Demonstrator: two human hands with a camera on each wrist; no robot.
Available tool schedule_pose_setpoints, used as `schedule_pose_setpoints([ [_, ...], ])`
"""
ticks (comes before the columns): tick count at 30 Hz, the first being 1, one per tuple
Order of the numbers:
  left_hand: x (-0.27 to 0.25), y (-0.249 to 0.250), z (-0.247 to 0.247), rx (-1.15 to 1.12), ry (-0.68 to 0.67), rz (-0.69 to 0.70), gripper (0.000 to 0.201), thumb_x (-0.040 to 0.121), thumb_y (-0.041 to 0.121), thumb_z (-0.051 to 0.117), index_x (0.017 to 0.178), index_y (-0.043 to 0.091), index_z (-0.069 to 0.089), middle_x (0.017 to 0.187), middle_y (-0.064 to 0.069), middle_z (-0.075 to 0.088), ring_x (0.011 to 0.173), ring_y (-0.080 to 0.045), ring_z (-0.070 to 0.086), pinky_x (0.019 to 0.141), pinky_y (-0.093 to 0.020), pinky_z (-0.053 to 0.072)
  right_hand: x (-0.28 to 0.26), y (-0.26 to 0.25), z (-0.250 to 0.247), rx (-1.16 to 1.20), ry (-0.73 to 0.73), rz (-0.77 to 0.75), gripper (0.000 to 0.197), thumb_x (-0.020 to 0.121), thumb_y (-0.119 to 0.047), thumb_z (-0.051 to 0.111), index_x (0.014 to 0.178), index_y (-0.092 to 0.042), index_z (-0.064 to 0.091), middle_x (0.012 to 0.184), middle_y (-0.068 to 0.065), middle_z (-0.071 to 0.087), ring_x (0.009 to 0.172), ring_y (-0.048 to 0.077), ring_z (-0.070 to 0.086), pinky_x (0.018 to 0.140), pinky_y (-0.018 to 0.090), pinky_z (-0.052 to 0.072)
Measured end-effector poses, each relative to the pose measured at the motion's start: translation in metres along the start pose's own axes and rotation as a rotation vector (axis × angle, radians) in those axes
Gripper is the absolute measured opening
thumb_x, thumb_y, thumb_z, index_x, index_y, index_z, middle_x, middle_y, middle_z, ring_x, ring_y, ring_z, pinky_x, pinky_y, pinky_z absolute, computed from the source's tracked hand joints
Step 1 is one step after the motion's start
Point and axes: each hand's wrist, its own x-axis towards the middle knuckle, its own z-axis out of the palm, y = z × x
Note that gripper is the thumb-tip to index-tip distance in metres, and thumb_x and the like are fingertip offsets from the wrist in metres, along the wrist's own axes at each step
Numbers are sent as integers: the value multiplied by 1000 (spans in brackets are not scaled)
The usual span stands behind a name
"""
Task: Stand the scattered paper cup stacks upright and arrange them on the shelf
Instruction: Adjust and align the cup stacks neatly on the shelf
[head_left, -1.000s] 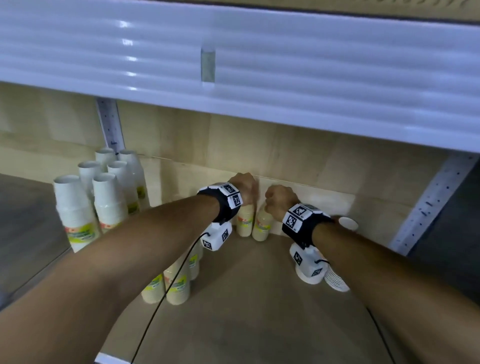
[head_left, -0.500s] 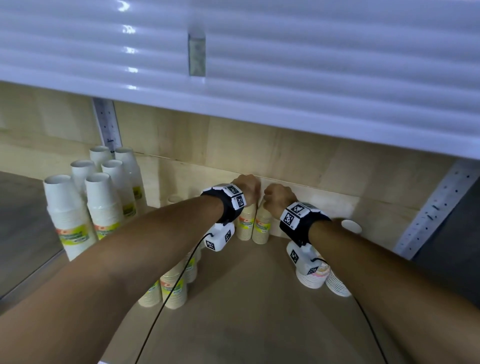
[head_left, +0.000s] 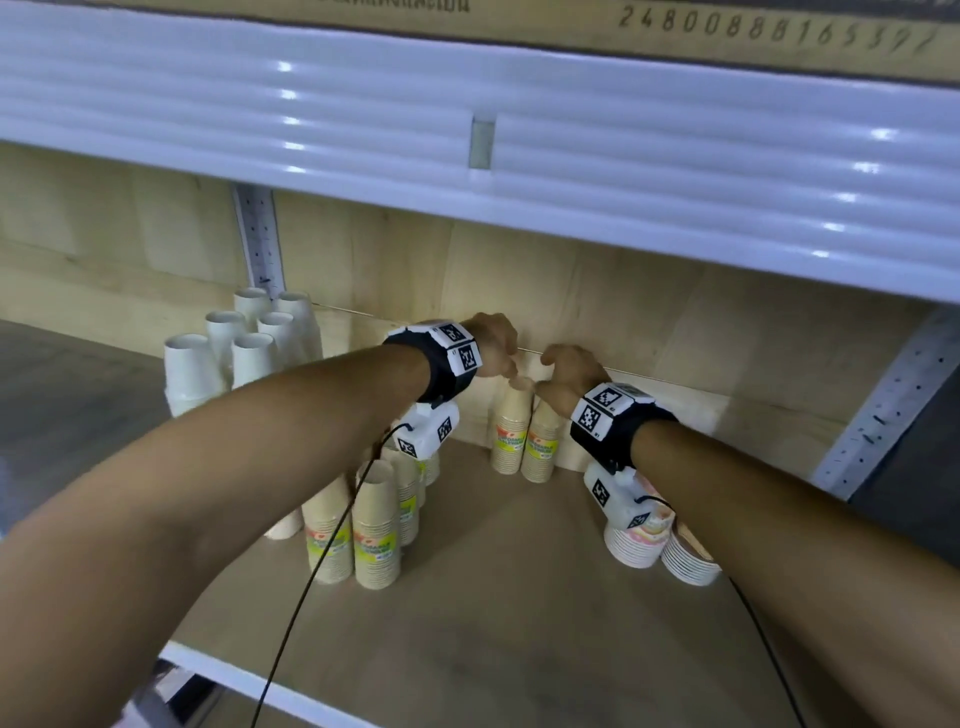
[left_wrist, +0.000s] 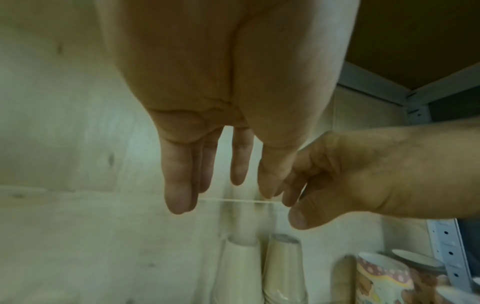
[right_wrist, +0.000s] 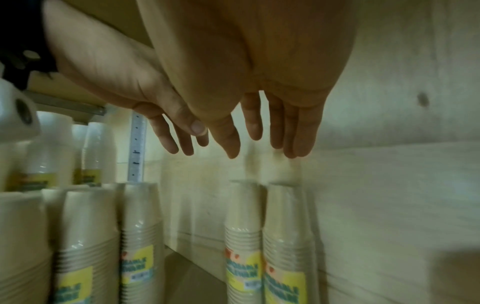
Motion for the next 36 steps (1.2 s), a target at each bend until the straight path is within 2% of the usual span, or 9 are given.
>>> schedule_pose_setpoints([
  [4, -30, -7, -30, 86, -37, -16, 41, 94, 28, 62, 128, 4, 61, 116, -9, 60, 94, -21, 56, 67, -27, 47, -10, -29, -4, -19, -27, -63, 37, 85, -26, 66, 120, -15, 60, 127, 9, 57, 112, 26, 58, 86, 28, 47],
  [7, -49, -24, -45, 28, -79, -96, 34, 89, 27, 69, 119, 10, 66, 83, -1, 61, 80, -24, 62, 74, -32, 56, -20, -56, -5, -4, -73, -107, 33, 82, -27, 67, 113, -16, 64, 120, 8, 60, 105, 26, 60, 86, 30, 51],
  [13, -90, -58, -54, 46, -150, -166, 26, 84, 18, 72, 107, 4, 72, 83, -8, 67, 66, -21, 63, 65, -31, 57, -51, -116, -3, 34, -286, -220, 29, 83, -23, 71, 109, -9, 69, 95, 5, 61, 84, 21, 60, 55, 21, 42],
  [19, -123, -79, -35, 173, -226, -241, 12, 85, 10, 66, 95, 4, 71, 62, -1, 66, 64, -19, 59, 39, -12, 42, -83, -159, 23, -101, -419, -298, 27, 76, -31, 75, 93, -11, 68, 95, 8, 68, 75, 21, 64, 51, 23, 46],
  [21, -131, -85, -26, 217, -234, -244, 15, 84, 13, 69, 96, 3, 71, 66, -3, 65, 58, -16, 56, 44, -13, 42, -89, -166, 33, -127, -425, -294, 23, 69, -30, 76, 82, -14, 66, 87, 7, 69, 70, 20, 65, 52, 23, 48],
  [25, -140, -97, -11, 186, -279, -264, 34, 78, 17, 75, 109, 4, 72, 90, -13, 74, 71, -21, 63, 65, -26, 50, -99, -171, 44, -133, -433, -310, 33, 76, -24, 76, 103, -7, 69, 96, 8, 69, 87, 23, 68, 63, 26, 49],
  [30, -148, -105, 3, 239, -245, -242, 18, 76, 10, 70, 94, 14, 71, 68, -3, 55, 55, -15, 46, 47, -17, 34, -100, -172, 50, -113, -453, -315, 36, 73, -21, 81, 102, -2, 72, 97, 11, 69, 80, 21, 62, 56, 23, 44],
  [33, -149, -111, 6, 202, -252, -242, 12, 81, 10, 69, 87, 18, 63, 74, -1, 56, 63, -15, 50, 49, -18, 40, -100, -172, 52, -127, -444, -307, 38, 74, -20, 80, 107, -3, 71, 106, 12, 70, 93, 25, 67, 63, 25, 45],
  [36, -153, -115, 9, 191, -265, -221, 22, 82, 16, 71, 102, 7, 71, 88, -10, 66, 71, -19, 54, 55, -22, 44, -102, -169, 54, -114, -443, -324, 49, 80, -15, 76, 125, -3, 61, 120, 13, 66, 104, 24, 63, 64, 21, 40],
])
